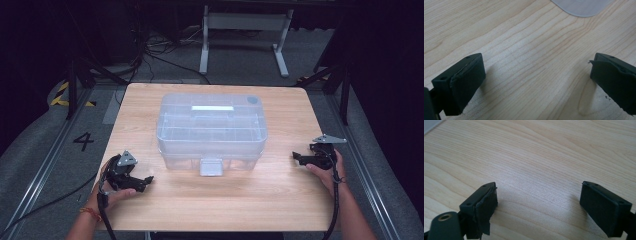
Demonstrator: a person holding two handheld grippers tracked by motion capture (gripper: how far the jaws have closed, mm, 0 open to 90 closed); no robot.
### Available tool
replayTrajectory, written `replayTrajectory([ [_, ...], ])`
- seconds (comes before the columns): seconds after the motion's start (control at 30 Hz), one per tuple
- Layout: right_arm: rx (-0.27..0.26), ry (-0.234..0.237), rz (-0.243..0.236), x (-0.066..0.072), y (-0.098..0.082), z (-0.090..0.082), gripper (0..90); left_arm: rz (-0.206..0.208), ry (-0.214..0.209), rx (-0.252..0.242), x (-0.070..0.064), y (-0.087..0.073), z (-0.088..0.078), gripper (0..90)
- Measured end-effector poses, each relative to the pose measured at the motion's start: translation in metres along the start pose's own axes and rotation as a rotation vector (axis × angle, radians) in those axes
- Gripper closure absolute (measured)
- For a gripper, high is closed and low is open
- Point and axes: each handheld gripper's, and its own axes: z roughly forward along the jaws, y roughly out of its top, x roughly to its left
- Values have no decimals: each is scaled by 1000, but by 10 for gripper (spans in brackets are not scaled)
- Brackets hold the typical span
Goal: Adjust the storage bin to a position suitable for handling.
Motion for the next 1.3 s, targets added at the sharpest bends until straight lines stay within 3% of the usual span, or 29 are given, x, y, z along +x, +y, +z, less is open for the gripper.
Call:
replayTrajectory([
  [0.27,-26,57,6,1,9,-5,256,3,3,1,0,0,0,5],
  [0.47,-75,67,-48,12,20,-17,299,1,3,0,0,0,0,5],
  [0.63,-115,77,-57,20,31,-26,298,-4,3,1,-1,0,0,6],
  [0.7,-158,80,-77,27,39,-34,297,-2,4,0,0,0,0,6],
  [0.9,-204,123,-111,41,53,-46,315,-4,4,1,-1,0,0,6],
  [1.0,-222,130,-151,51,59,-52,319,-5,5,0,-1,0,0,6],
  [1.3,-271,160,-209,77,75,-66,320,-6,5,0,-1,0,0,6],
])
